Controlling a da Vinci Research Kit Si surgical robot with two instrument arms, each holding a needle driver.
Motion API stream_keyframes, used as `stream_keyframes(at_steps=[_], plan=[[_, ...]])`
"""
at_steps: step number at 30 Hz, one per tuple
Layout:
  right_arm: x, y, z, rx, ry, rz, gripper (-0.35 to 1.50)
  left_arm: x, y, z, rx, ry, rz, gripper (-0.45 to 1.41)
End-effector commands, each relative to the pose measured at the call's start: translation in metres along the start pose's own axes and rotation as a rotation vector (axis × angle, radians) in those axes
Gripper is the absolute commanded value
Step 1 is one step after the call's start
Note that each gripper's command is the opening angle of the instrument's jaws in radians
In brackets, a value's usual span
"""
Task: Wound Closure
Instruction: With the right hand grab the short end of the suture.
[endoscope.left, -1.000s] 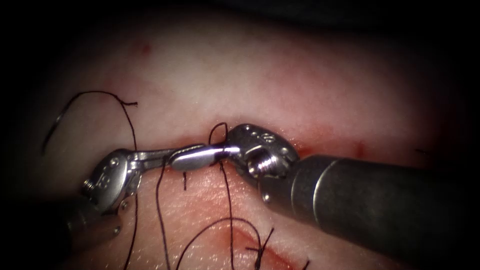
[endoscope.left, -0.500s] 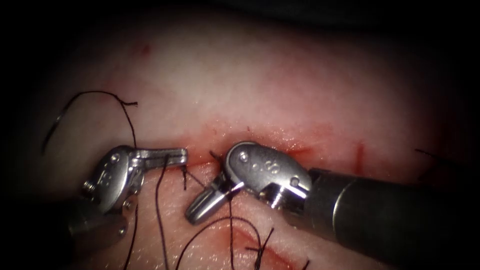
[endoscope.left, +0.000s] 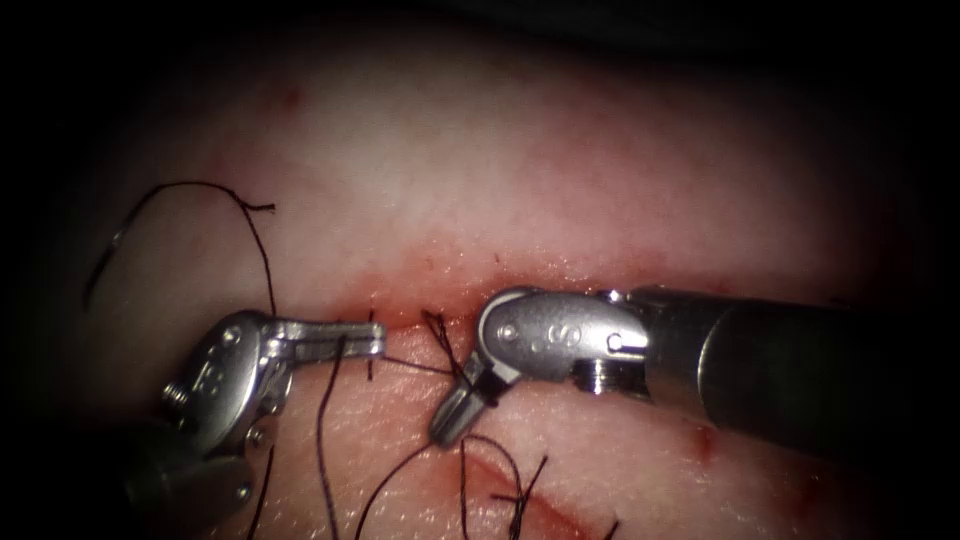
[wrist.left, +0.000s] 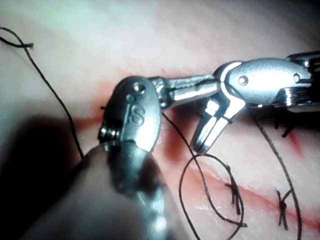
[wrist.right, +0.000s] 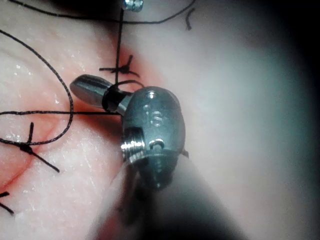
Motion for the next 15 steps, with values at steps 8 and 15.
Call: stream_keyframes(at_steps=[8, 15], plan=[[-0.0007, 0.0025, 0.0003, -0.057, -0.021, -0.059, -0.35, -0.0010, -0.0002, 0.0007, -0.006, 0.007, -0.001, -0.45], [-0.0022, 0.0016, 0.0021, -0.034, -0.087, -0.169, -0.35, -0.0015, 0.0002, 0.0004, -0.009, 0.008, -0.011, -0.45]])
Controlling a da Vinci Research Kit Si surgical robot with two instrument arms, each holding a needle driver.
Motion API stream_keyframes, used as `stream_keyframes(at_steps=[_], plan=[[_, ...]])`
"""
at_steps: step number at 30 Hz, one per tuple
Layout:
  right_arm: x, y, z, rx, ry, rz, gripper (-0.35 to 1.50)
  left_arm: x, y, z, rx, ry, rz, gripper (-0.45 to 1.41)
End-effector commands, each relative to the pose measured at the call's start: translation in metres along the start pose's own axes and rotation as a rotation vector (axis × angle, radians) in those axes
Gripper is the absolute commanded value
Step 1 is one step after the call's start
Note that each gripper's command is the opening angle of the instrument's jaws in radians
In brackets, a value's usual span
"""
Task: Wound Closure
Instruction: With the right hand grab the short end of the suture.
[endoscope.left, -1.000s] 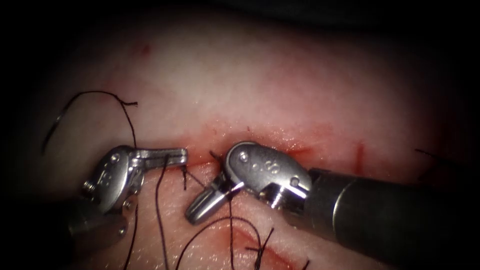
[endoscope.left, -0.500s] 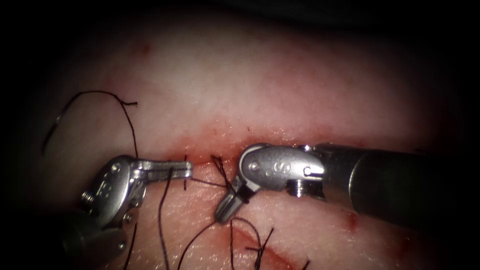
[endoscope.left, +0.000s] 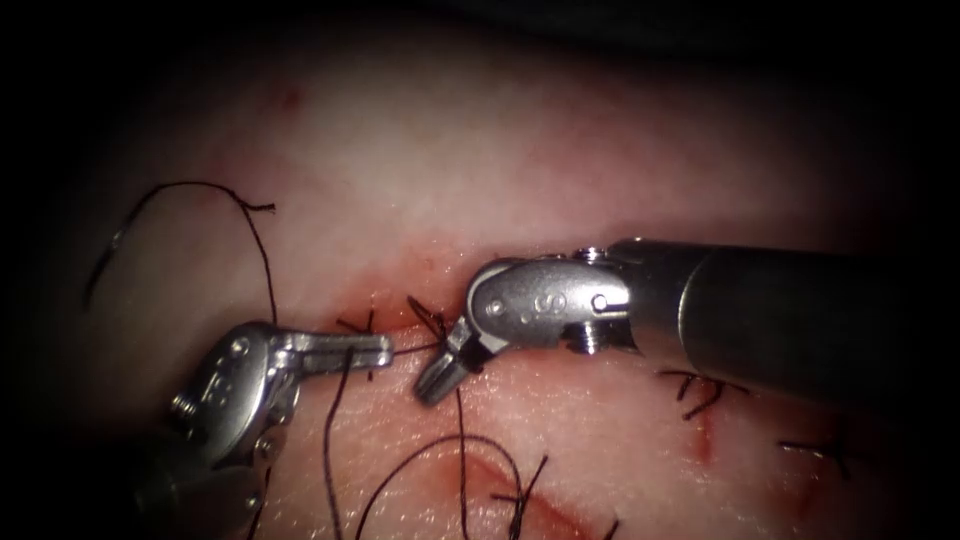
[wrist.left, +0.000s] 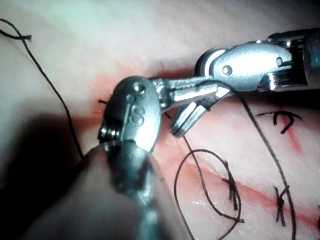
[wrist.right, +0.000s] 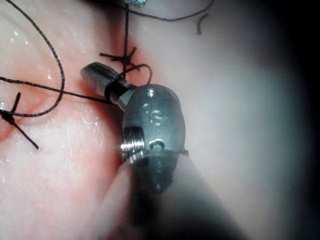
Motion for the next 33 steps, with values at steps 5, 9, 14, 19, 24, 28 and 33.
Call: stream_keyframes(at_steps=[5, 9, 14, 19, 24, 28, 33], plan=[[-0.0010, -0.0002, 0.0021, 0.014, -0.043, -0.061, -0.35, -0.0009, -0.0003, 0.0003, -0.002, 0.002, -0.002, -0.45], [-0.0019, -0.0008, 0.0033, 0.020, -0.065, -0.075, -0.35, -0.0015, -0.0001, 0.0002, -0.009, 0.001, -0.008, -0.45], [-0.0016, -0.0021, 0.0044, 0.069, -0.071, -0.086, -0.35, -0.0016, 0.0002, 0.0000, -0.014, -0.003, -0.006, -0.45], [-0.0003, -0.0034, 0.0046, 0.104, -0.056, -0.085, -0.35, -0.0017, 0.0002, 0.0002, -0.017, -0.001, -0.007, -0.45], [0.0004, -0.0044, 0.0046, 0.135, -0.045, -0.066, -0.16, -0.0017, 0.0002, 0.0002, -0.019, 0.000, -0.008, -0.45], [0.0016, -0.0047, 0.0041, 0.136, -0.027, -0.058, 0.56, -0.0017, 0.0001, 0.0001, -0.021, 0.001, -0.008, -0.45], [0.0024, -0.0045, 0.0036, 0.133, -0.020, -0.054, 0.91, -0.0017, 0.0001, 0.0001, -0.021, 0.001, -0.008, -0.45]])
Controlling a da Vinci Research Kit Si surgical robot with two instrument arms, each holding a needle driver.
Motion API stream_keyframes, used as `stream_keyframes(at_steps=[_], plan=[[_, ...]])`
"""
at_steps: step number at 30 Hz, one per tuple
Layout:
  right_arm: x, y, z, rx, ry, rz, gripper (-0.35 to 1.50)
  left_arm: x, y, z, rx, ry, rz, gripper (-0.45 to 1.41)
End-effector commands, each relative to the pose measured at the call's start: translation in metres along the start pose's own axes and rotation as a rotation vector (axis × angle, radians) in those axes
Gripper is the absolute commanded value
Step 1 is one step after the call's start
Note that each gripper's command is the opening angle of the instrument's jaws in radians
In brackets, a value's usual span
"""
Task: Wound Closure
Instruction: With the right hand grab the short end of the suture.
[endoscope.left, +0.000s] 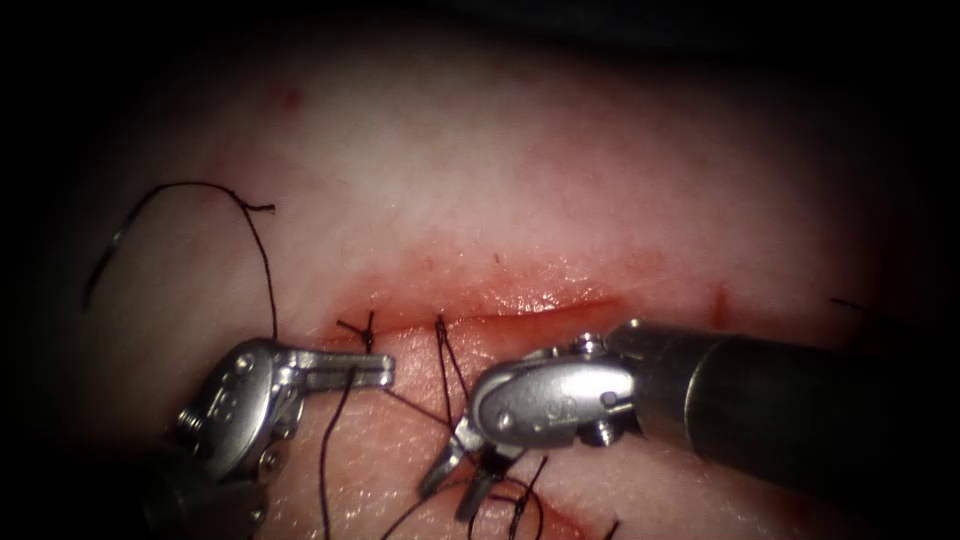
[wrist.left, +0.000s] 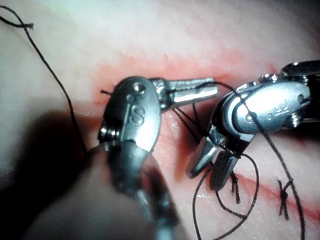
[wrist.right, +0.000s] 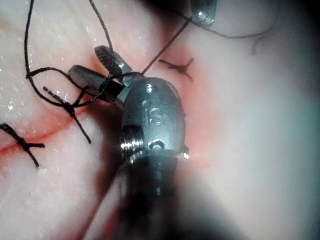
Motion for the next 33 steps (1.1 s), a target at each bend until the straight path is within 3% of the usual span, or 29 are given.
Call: stream_keyframes(at_steps=[1, 9, 20, 27, 28, 30, 31, 32, 33], plan=[[-0.0001, 0.0008, 0.0004, -0.012, -0.003, -0.002, 1.04, -0.0006, -0.0004, 0.0004, -0.002, 0.002, 0.002, -0.45], [-0.0004, 0.0000, 0.0000, -0.010, -0.001, -0.006, 1.11, -0.0007, -0.0002, 0.0003, -0.006, 0.000, -0.003, -0.45], [-0.0013, -0.0014, 0.0015, 0.034, -0.029, -0.026, 0.93, -0.0008, -0.0002, 0.0003, -0.013, 0.000, -0.004, -0.45], [-0.0020, -0.0022, 0.0023, 0.063, -0.049, -0.035, 0.71, -0.0008, -0.0002, 0.0002, -0.013, 0.001, -0.010, -0.45], [-0.0021, -0.0022, 0.0024, 0.073, -0.059, -0.036, 0.64, -0.0008, -0.0002, 0.0002, -0.014, 0.001, -0.010, -0.45], [-0.0023, -0.0024, 0.0027, 0.105, -0.085, -0.038, 0.24, -0.0007, -0.0001, 0.0002, -0.014, 0.001, -0.010, -0.45], [-0.0023, -0.0026, 0.0029, 0.116, -0.095, -0.040, 0.15, -0.0007, -0.0001, 0.0002, -0.014, 0.001, -0.010, -0.45], [-0.0024, -0.0027, 0.0030, 0.136, -0.105, -0.043, -0.20, -0.0007, -0.0001, 0.0002, -0.014, 0.001, -0.010, -0.45], [-0.0025, -0.0029, 0.0030, 0.146, -0.109, -0.045, -0.35, -0.0007, 0.0000, 0.0002, -0.015, 0.001, -0.010, -0.45]])
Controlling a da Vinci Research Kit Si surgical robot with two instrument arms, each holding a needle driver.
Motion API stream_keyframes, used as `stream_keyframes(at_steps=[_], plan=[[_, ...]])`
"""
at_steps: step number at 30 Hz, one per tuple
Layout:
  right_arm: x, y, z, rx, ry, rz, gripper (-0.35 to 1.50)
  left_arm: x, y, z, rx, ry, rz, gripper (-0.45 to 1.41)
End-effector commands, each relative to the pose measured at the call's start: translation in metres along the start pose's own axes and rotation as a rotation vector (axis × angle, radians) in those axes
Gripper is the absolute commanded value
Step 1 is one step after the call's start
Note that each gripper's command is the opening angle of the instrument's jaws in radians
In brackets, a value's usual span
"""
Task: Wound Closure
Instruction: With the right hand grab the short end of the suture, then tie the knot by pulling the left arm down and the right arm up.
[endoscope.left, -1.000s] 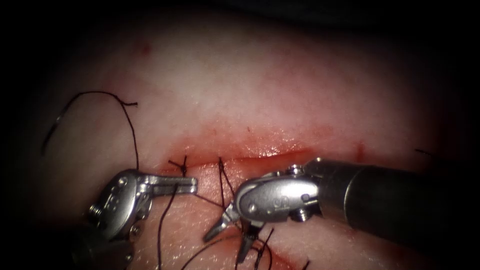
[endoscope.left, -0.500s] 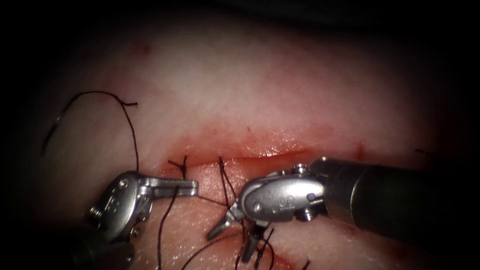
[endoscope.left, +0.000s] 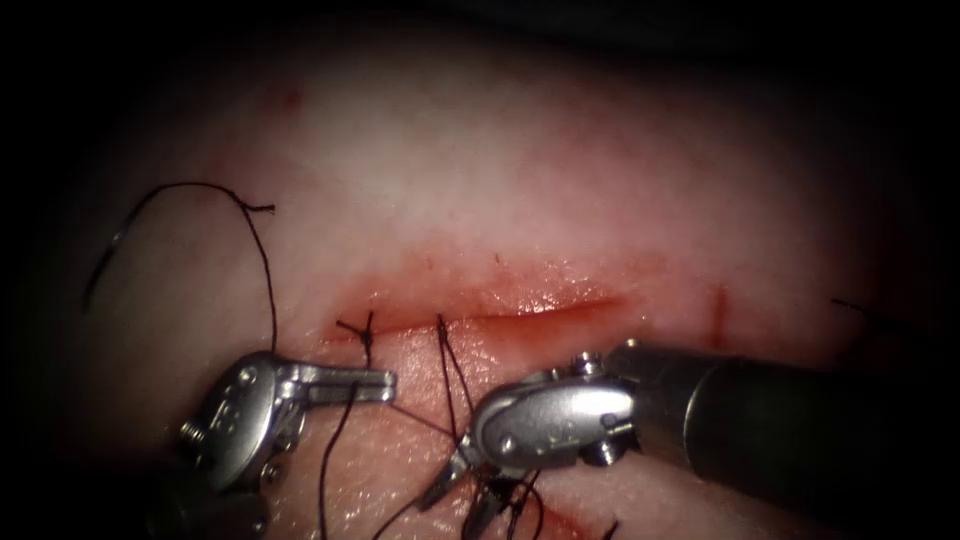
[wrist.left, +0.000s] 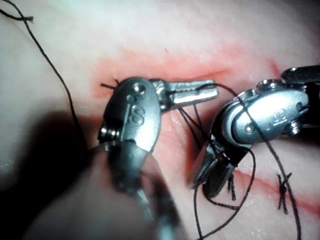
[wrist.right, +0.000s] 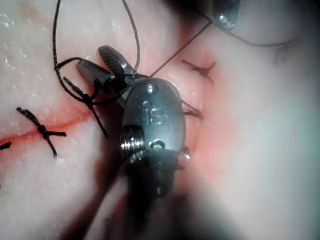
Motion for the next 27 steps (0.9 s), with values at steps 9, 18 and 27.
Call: stream_keyframes(at_steps=[9, 18, 27], plan=[[-0.0011, 0.0004, 0.0002, 0.091, -0.070, 0.107, -0.35, -0.0004, -0.0001, 0.0003, -0.005, 0.001, 0.001, -0.45], [-0.0009, 0.0038, -0.0050, -0.068, 0.054, 0.147, -0.35, -0.0014, 0.0015, 0.0005, -0.022, -0.032, 0.012, -0.45], [-0.0016, 0.0059, -0.0092, -0.163, 0.173, 0.198, -0.35, -0.0040, 0.0071, 0.0006, -0.077, -0.136, 0.028, -0.45]])
